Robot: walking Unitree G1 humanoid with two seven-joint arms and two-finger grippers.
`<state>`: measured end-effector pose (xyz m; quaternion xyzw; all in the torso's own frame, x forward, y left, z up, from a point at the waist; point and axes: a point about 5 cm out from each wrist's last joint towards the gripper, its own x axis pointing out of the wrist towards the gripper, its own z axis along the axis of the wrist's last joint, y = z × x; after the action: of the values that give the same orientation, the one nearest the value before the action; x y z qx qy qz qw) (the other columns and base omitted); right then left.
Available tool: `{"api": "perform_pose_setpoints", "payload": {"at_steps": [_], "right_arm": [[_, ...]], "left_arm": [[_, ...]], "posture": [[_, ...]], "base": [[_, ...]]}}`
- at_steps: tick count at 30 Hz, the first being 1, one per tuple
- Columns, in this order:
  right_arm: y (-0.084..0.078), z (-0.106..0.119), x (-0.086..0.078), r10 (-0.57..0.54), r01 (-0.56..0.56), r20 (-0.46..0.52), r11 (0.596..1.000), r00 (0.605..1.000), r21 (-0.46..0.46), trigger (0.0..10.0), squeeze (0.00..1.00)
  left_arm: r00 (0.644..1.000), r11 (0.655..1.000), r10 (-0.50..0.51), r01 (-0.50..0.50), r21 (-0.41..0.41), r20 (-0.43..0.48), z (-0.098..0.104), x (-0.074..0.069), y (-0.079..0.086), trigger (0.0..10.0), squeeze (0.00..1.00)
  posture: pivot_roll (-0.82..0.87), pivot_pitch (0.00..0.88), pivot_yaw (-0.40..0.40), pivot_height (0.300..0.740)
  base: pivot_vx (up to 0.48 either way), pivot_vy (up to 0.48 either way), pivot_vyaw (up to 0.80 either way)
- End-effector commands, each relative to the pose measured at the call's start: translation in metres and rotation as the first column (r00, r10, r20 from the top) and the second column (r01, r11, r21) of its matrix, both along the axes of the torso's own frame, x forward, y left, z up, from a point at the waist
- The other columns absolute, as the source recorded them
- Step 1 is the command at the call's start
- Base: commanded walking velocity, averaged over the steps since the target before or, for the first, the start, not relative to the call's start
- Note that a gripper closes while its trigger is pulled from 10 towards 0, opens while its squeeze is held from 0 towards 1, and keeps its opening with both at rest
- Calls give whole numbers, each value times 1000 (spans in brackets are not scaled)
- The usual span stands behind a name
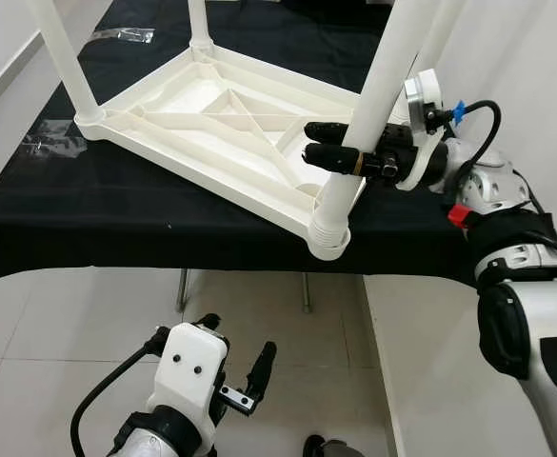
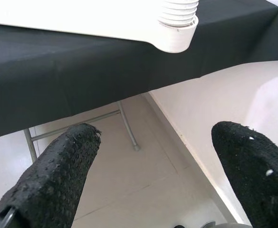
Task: Building children table
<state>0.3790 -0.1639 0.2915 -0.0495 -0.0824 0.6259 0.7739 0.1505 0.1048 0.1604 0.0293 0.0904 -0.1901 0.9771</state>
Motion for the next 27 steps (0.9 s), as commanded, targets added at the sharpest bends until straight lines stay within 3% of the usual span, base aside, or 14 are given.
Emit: {"api": "perform_pose_setpoints", "payload": {"at_steps": [1, 6, 14, 21, 24, 27], "right_arm": [[-1, -22, -1, 9, -14, -75, 998, 997, -59, 10000, 0], [-1, -33, 0, -22, 12, -63, 989, 998, -148, 10000, 0], [2, -32, 3, -63, 58, -29, 988, 998, -140, 10000, 0], [6, -37, 1, -21, 14, -53, 992, 998, -127, 10000, 0], [14, -40, 11, -221, 220, -6, 973, 975, -66, 10000, 0], [16, -41, 13, -248, 247, -5, 968, 969, -49, 10000, 0]], "left_arm": [[1000, 1000, 1, -1, 10, -12, 0, -3, 2, 10000, 0], [1000, 1000, 1, 0, 20, -20, -1, -3, 3, 10000, 0], [1000, 1000, -1, 2, 25, -27, -1, -3, 2, 10000, 0], [1000, 1000, -1, 2, 29, -29, -1, -4, 2, 10000, 0], [1000, 1000, -3, 4, 30, -31, -2, -3, 2, 10000, 0], [1000, 1000, -4, 5, 30, -31, -2, -3, 2, 10000, 0]], "posture": [[205, 257, -64, 740], [206, 262, -60, 740], [209, 271, -59, 740], [209, 275, -62, 740], [202, 278, -60, 740], [202, 278, -60, 740]], "base": [[0, 0, 0], [0, 0, 0], [0, 0, 0], [0, 0, 0], [0, 0, 0], [0, 0, 0]]}}
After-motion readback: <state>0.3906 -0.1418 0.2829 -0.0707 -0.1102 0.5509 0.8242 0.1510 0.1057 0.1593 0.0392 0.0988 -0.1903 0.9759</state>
